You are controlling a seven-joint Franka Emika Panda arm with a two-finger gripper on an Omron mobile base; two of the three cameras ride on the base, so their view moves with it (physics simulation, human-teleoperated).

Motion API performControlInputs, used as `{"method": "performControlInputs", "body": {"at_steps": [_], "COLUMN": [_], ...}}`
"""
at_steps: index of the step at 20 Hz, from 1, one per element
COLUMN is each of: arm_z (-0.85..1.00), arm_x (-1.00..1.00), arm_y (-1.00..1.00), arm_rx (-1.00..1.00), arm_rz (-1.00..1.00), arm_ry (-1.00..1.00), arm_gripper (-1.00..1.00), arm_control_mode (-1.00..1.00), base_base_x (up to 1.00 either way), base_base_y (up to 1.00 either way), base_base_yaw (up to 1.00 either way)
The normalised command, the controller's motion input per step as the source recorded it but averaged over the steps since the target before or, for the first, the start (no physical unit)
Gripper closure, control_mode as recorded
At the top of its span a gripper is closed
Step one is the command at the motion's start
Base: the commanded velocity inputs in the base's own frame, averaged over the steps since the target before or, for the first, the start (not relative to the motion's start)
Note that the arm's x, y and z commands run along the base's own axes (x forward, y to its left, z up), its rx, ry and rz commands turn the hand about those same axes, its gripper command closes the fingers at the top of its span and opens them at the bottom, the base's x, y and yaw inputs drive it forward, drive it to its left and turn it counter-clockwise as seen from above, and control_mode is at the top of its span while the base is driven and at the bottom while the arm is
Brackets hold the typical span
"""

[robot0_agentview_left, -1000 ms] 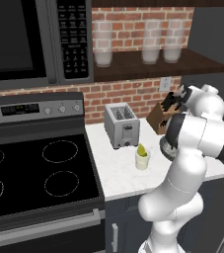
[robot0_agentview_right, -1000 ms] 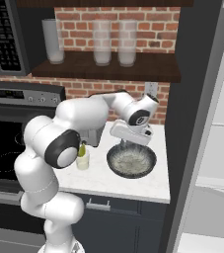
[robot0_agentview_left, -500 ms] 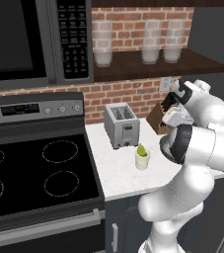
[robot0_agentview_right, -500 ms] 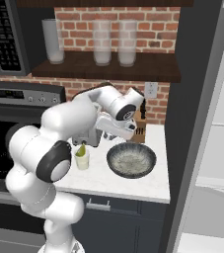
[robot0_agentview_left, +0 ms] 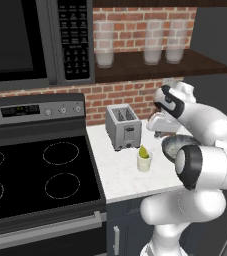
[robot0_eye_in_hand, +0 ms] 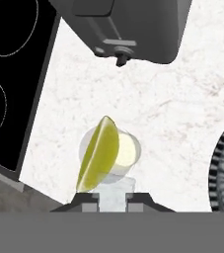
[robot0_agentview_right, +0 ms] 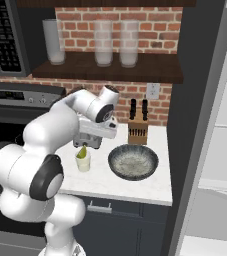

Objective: Grab a lemon wedge from the fridge and one ice cube from the ice bowl, and put them in the glass of lemonade.

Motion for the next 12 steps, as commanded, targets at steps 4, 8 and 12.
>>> {"method": "performControlInputs", "body": {"at_steps": [4, 8, 12], "arm_z": [0.0, -0.08, -0.09], "arm_x": [0.22, 0.09, 0.0], "arm_y": [0.17, 0.0, 0.01], "arm_rx": [-0.13, -0.1, -0.12], "arm_rz": [0.0, 0.0, 0.0], "arm_ry": [0.02, 0.03, 0.04], "arm_gripper": [1.0, 1.0, 1.0], "arm_control_mode": [-1.0, -1.0, -1.0], "base_base_x": [0.0, 0.0, 0.0], "base_base_y": [0.0, 0.0, 0.0], "base_base_yaw": [0.0, 0.0, 0.0]}}
